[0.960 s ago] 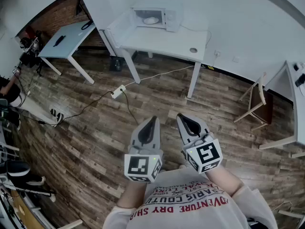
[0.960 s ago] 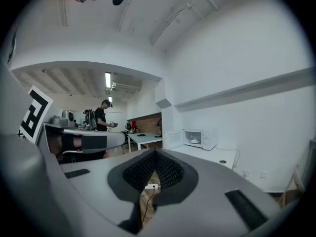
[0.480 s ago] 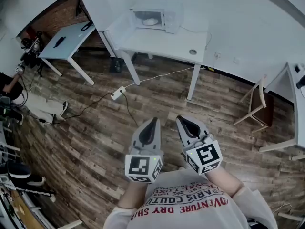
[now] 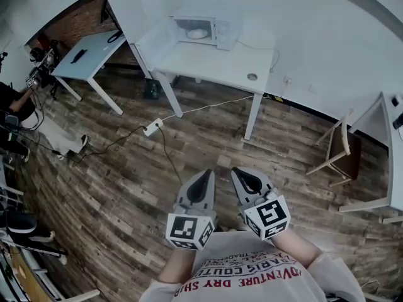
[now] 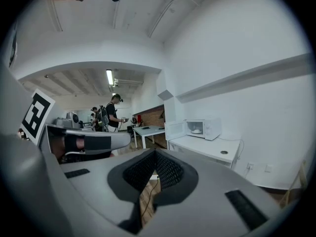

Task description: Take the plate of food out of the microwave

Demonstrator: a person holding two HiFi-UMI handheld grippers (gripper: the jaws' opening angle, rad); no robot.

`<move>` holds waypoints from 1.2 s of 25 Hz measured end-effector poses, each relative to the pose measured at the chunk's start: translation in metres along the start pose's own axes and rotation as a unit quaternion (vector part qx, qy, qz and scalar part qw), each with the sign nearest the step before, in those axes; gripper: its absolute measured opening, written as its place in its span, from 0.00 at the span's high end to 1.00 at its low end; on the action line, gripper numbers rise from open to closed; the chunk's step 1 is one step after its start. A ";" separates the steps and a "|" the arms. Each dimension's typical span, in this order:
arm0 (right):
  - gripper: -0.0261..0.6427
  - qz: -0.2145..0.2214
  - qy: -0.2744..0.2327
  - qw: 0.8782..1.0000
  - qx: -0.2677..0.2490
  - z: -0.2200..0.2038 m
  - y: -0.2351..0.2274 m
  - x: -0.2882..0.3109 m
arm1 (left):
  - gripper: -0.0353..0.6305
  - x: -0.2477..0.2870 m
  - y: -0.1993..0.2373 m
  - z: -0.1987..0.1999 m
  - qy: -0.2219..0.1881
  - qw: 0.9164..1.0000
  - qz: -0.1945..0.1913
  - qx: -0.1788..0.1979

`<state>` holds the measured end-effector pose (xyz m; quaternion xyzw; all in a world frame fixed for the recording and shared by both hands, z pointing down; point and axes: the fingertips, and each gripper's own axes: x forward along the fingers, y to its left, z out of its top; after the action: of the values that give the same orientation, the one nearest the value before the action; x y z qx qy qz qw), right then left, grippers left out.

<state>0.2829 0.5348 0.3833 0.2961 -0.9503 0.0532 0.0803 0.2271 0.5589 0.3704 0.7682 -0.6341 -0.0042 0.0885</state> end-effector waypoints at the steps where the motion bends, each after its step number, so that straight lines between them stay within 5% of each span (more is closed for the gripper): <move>1: 0.94 -0.001 0.005 1.000 0.000 -0.003 -0.005 0.002 | 0.94 0.004 0.000 -0.002 0.002 1.000 -0.002 -0.005; 9: 0.94 -0.001 0.010 1.000 0.005 0.004 -0.038 0.045 | 0.94 0.047 0.041 0.005 0.001 1.000 0.023 0.006; 14: 0.94 -0.015 0.026 1.000 -0.002 0.008 -0.067 0.100 | 0.94 0.101 0.083 0.003 0.012 1.000 0.001 -0.017; 30: 0.94 -0.023 0.023 0.999 -0.004 0.066 -0.140 0.361 | 0.94 0.282 0.290 0.069 0.005 1.000 -0.017 0.010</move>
<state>0.0619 0.2107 0.3923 0.3163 -0.9413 0.0539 0.1049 -0.0086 0.2229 0.3732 0.7799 -0.6202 0.0047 0.0837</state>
